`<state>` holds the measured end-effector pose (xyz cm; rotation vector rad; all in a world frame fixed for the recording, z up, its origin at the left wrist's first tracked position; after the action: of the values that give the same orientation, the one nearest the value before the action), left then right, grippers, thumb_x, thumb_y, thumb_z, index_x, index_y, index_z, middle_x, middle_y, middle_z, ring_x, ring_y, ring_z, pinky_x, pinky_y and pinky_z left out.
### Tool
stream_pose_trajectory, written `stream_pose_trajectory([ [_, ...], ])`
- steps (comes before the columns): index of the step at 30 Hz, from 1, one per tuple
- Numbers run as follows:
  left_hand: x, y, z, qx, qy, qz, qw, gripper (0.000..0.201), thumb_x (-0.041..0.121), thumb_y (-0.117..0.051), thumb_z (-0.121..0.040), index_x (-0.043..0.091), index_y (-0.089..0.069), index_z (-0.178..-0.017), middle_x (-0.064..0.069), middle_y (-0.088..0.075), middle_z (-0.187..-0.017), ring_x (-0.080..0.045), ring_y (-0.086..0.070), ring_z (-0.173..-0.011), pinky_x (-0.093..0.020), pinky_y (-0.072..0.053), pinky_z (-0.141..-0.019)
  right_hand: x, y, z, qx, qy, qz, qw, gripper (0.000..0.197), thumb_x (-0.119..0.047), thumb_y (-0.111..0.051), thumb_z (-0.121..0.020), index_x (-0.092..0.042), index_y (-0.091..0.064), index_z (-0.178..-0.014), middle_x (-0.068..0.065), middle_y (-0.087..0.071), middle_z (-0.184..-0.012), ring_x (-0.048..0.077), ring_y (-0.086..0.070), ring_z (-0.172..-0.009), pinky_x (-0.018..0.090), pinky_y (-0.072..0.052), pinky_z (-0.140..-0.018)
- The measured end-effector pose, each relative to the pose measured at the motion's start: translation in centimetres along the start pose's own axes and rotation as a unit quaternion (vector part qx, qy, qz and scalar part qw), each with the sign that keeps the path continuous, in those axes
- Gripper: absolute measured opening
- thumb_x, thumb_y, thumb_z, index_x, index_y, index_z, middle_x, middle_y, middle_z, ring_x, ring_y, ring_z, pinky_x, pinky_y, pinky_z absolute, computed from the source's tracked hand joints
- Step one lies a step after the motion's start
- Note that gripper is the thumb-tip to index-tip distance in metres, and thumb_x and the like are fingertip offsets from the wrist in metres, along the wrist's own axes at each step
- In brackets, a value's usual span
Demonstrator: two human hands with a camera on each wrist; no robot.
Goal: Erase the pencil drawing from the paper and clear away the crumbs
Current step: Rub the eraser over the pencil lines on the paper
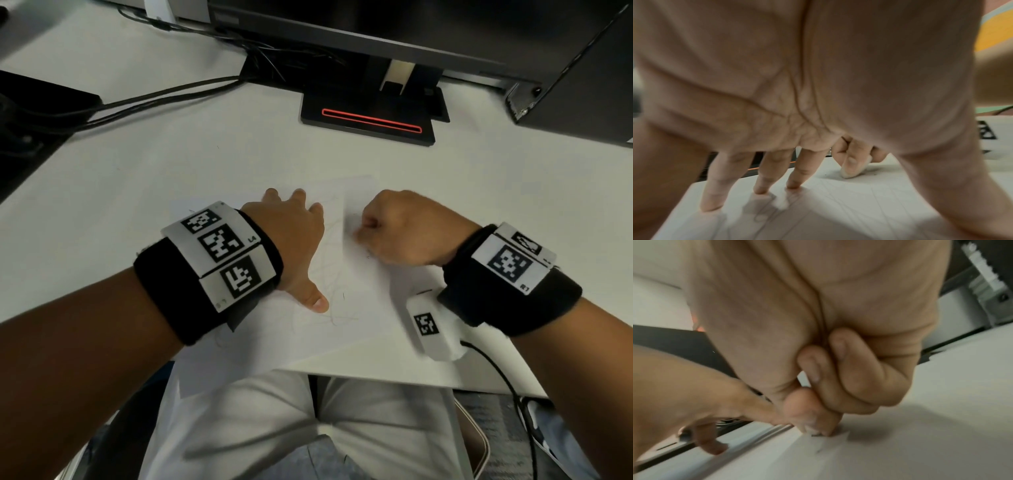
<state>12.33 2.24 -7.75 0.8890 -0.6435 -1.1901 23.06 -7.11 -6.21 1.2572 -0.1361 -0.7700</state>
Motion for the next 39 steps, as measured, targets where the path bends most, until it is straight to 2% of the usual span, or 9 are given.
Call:
stream_pose_trajectory([
  [6,-0.1,-0.1,0.1,0.003,0.002,0.005,1.0,0.127,0.082,-0.072,-0.054,0.014,-0.024,-0.149,-0.009,-0.029,-0.152,-0.037,-0.033,-0.137,-0.051,-0.049,-0.096,-2.4,-1.5,0.8,-0.062,0.059,0.028,0.996,0.036,-0.026,-0.053,-0.094,-0.005,-0.051,-0.065,0.007,-0.052,-0.059,0.018,-0.046,-0.054,0.032,-0.041,-0.053],
  [11,-0.1,0.0,0.3,-0.004,0.007,0.002,1.0,0.128,0.082,-0.072,-0.055,0.014,-0.022,-0.15,-0.009,-0.024,-0.156,-0.037,-0.029,-0.141,-0.051,-0.047,-0.099,-0.3,0.5,-0.6,0.005,-0.001,0.014,1.0,0.035,-0.025,-0.052,-0.092,-0.001,-0.054,-0.066,0.01,-0.055,-0.062,0.022,-0.05,-0.057,0.03,-0.041,-0.053],
  [16,0.0,0.2,0.5,0.008,0.007,0.007,1.0,0.125,0.082,-0.072,-0.056,0.016,-0.023,-0.15,-0.005,-0.026,-0.154,-0.034,-0.03,-0.14,-0.047,-0.046,-0.094,-1.8,-0.8,-0.1,-0.046,0.044,0.016,0.998,0.036,-0.028,-0.054,-0.094,-0.001,-0.057,-0.07,0.011,-0.058,-0.062,0.017,-0.05,-0.055,0.035,-0.049,-0.058],
  [20,0.0,0.3,0.7,0.009,0.012,0.001,1.0,0.127,0.083,-0.071,-0.054,0.014,-0.023,-0.149,-0.005,-0.024,-0.156,-0.033,-0.03,-0.141,-0.046,-0.046,-0.092,-0.1,0.8,-1.2,0.0,-0.004,-0.003,1.0,0.037,-0.024,-0.052,-0.093,0.001,-0.055,-0.067,0.011,-0.055,-0.06,0.021,-0.049,-0.055,0.029,-0.039,-0.052],
  [25,-0.2,0.4,0.7,0.017,0.02,-0.008,1.0,0.133,0.086,-0.068,-0.053,0.009,-0.02,-0.15,-0.003,-0.023,-0.158,-0.03,-0.03,-0.141,-0.042,-0.047,-0.088,-2.2,-1.2,-0.4,-0.073,0.062,0.014,0.995,0.037,-0.029,-0.053,-0.096,-0.002,-0.058,-0.071,0.005,-0.058,-0.062,0.017,-0.05,-0.055,0.029,-0.042,-0.054],
  [28,-0.1,0.5,0.8,0.019,0.018,-0.02,0.999,0.135,0.088,-0.066,-0.054,0.007,-0.017,-0.151,-0.005,-0.019,-0.16,-0.032,-0.028,-0.142,-0.043,-0.047,-0.088,0.2,0.7,-1.8,-0.013,0.002,-0.014,1.0,0.037,-0.028,-0.053,-0.094,0.002,-0.064,-0.078,0.015,-0.07,-0.074,0.025,-0.06,-0.062,0.032,-0.049,-0.057],
  [30,-0.1,0.5,0.8,0.016,0.02,-0.026,0.999,0.137,0.088,-0.065,-0.055,0.006,-0.015,-0.152,-0.006,-0.016,-0.162,-0.033,-0.026,-0.143,-0.043,-0.047,-0.088,-0.3,0.7,-1.7,-0.005,0.012,-0.012,1.0,0.037,-0.027,-0.052,-0.094,0.004,-0.061,-0.076,0.019,-0.069,-0.076,0.022,-0.055,-0.059,0.031,-0.045,-0.054],
  [34,-0.1,0.5,0.7,0.017,0.02,-0.026,0.999,0.136,0.088,-0.064,-0.054,0.007,-0.017,-0.152,-0.005,-0.019,-0.16,-0.032,-0.028,-0.142,-0.042,-0.047,-0.085,-2.2,-0.7,-1.2,-0.073,0.068,0.008,0.995,0.038,-0.03,-0.054,-0.095,0.0,-0.06,-0.073,0.009,-0.062,-0.064,0.017,-0.05,-0.055,0.033,-0.048,-0.058],
  [39,-0.2,0.7,0.6,0.011,0.02,-0.026,0.999,0.136,0.089,-0.064,-0.053,0.007,-0.019,-0.151,-0.006,-0.022,-0.16,-0.032,-0.029,-0.142,-0.044,-0.047,-0.088,-0.2,1.2,-2.6,-0.012,0.005,-0.01,1.0,0.037,-0.028,-0.054,-0.094,0.003,-0.062,-0.075,0.011,-0.061,-0.064,0.022,-0.052,-0.058,0.033,-0.047,-0.058],
])
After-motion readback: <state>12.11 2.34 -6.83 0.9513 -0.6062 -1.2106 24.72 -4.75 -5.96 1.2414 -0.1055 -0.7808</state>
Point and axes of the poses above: each hand's wrist, its own z-axis away from the middle knuckle, its own y-axis out of the back of the hand, x = y × z, the point moved 6 cm from there along -z, towards the middle knuckle
